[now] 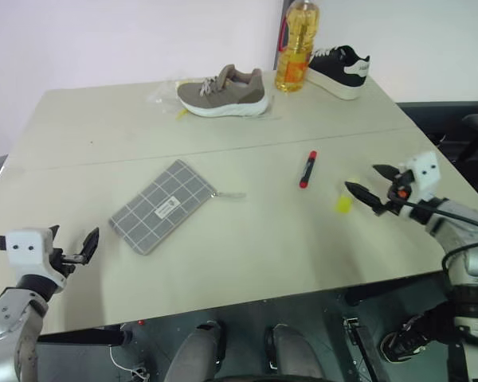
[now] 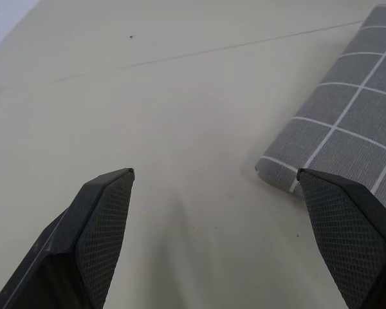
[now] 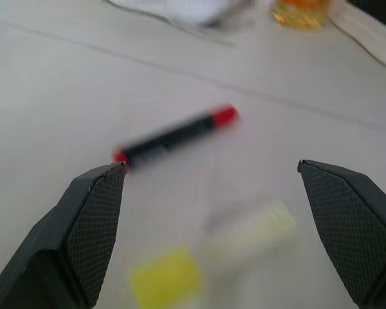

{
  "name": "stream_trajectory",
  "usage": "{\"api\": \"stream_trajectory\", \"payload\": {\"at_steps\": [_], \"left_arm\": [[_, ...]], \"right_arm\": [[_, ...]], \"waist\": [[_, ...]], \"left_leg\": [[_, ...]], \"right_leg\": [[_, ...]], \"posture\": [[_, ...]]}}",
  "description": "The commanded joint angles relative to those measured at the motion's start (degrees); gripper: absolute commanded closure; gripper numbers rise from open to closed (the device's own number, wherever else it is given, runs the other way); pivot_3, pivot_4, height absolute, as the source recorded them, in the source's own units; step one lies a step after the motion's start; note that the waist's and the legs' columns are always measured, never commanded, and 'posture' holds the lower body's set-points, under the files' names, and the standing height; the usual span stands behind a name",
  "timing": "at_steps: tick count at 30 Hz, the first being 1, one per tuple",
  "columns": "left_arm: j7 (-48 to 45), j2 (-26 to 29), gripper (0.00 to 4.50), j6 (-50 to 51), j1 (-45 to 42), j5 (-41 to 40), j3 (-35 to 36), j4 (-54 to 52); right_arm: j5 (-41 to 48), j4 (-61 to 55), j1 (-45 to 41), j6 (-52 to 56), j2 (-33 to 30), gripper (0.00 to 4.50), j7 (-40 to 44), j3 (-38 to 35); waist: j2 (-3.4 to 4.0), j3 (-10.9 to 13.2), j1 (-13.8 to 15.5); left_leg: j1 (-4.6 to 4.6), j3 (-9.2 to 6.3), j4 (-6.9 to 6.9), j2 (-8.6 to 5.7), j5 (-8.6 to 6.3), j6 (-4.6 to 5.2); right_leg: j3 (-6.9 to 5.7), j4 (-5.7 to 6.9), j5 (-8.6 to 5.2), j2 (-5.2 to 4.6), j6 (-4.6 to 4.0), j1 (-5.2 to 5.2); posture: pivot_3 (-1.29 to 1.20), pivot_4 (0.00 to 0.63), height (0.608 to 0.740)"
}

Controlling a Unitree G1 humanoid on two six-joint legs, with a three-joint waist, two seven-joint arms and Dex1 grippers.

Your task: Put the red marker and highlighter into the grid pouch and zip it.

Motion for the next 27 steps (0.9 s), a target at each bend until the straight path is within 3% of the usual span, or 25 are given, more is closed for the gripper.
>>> {"api": "stream_trajectory", "payload": {"at_steps": [1, 4, 8, 10, 19, 27], "left_arm": [[-0.6, 0.61, 0.08, -2.43, 0.44, 2.32, -1.8, -1.66], [-1.88, 1.28, 0.0, -3.65, 0.71, 3.3, -2.83, -1.3], [-4.37, 1.88, 0.0, -6.0, 1.8, 2.84, -2.26, -1.39], [-6.34, 4.2, 0.0, -9.16, 3.88, 6.27, -3.26, -1.32], [-10.41, 16.15, 0.0, -27.53, 6.37, 21.96, -7.72, 8.9], [-10.55, 20.07, 0.0, -36.5, 0.59, 26.83, -12.24, 17.41]], "right_arm": [[1.75, -6.5, -3.39, 2.09, 2.48, 0.28, -0.76, 2.67], [-0.58, -8.79, -6.75, 3.91, 6.32, 1.34, -2.06, 9.32], [-5.19, -7.28, -10.94, 4.77, 10.26, 3.46, -3.17, 17.18], [-7.39, -3.99, -14.67, 4.65, 13.92, 4.46, -4.48, 20.68], [-18.31, 22.28, -30.67, 1.26, 28.17, 4.46, -9.75, 30.08], [-23.23, 41.89, -38.84, -6.78, 36.81, 4.46, -16.0, 29.94]], "waist": [[0.0, 0.0, 0.05], [-0.03, -0.01, -0.14], [-0.04, -0.02, -0.12], [-0.1, -0.04, -0.28], [-0.11, -0.05, -0.49], [-0.06, -0.02, -0.86]], "left_leg": [[0.0, 0.0, 0.0, 0.0, 0.0, 0.0], [0.0, 0.0, -0.01, 0.0, 0.0, 0.0], [0.0, 0.0, -0.04, 0.0, 0.0, 0.0], [0.0, 0.01, -0.1, -0.03, 0.0, 0.0], [0.07, 0.03, -0.27, -0.01, 0.04, -0.05], [0.1, 0.03, -0.34, -0.09, 0.12, -0.2]], "right_leg": [[0.0, 0.0, 0.0, 0.0, 0.0, 0.0], [0.0, 0.01, 0.0, 0.0, -0.01, -0.01], [0.0, 0.01, 0.01, 0.0, -0.01, -0.12], [0.0, 0.0, 0.01, -0.03, -0.01, -0.23], [-0.01, 0.17, 0.09, 0.02, -0.13, -0.57], [0.03, 0.37, 0.14, 0.05, -0.07, -0.65]], "posture": [[0.0, 0.15, 0.74], [0.0, 0.15, 0.74], [0.0, 0.15, 0.74], [0.0, 0.15, 0.74], [0.0, 0.15, 0.74], [0.0, 0.15, 0.74]]}}
